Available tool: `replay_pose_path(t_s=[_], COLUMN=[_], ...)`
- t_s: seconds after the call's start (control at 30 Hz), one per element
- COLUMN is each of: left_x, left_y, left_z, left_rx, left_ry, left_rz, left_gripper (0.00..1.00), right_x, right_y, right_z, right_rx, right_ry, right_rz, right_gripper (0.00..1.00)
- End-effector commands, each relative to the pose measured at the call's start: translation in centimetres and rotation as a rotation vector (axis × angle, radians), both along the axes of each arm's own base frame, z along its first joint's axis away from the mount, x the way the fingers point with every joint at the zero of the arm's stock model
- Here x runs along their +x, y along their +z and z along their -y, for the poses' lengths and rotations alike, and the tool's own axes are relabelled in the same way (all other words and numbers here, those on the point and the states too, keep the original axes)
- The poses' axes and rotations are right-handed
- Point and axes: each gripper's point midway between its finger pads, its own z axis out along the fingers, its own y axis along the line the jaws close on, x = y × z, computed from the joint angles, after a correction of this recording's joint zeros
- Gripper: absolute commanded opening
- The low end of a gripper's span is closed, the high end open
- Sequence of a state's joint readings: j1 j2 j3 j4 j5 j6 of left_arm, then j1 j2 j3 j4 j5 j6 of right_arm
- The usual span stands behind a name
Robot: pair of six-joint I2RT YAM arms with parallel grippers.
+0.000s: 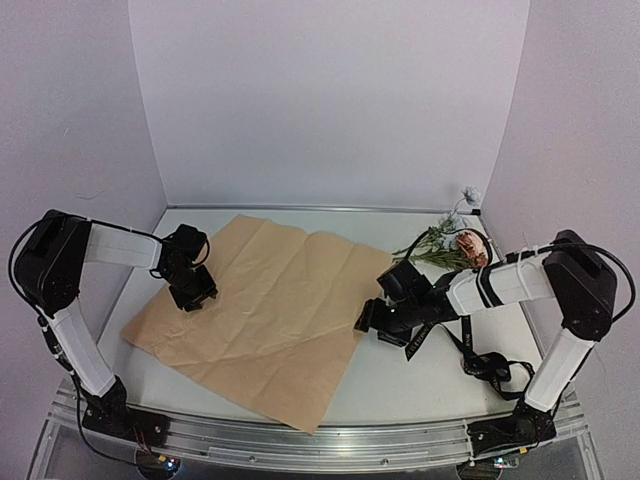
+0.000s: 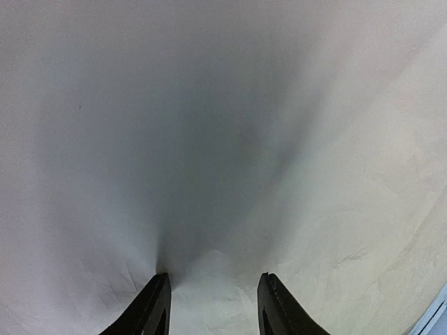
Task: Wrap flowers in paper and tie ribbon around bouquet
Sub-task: Adjust the flattened wrapping paper at the center of the board.
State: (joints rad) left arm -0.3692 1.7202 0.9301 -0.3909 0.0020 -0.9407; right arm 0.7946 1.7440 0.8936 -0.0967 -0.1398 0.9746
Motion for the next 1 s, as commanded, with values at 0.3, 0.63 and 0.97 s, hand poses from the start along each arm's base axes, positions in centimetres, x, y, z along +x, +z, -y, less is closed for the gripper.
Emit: replay_pose_path(t_s=[0.3,0.63,0.97], left_x=[5.9,10.2,7.1], left_y=[-0.4,6.1,10.3], left_z=[-2.1,0.4,10.2], left_rx=[0.043,0.019,0.001], left_ry=[-0.074,-0.237,-0.516], left_rz=[0.019,0.196,0.27], left_gripper=[0.51,0.67,0.71], right_x=[-1.5,2.9,11.8], right_y=[2.5,6.7,10.1], right_z=[-3.6,3.4,12.9], right_rx=[0.04,-0.072,-0.346], right_ry=[0.027,-0.131,-0.46], right_rz=[0.091,0.145,0.157], right_gripper=[0.63,0.78,0.91])
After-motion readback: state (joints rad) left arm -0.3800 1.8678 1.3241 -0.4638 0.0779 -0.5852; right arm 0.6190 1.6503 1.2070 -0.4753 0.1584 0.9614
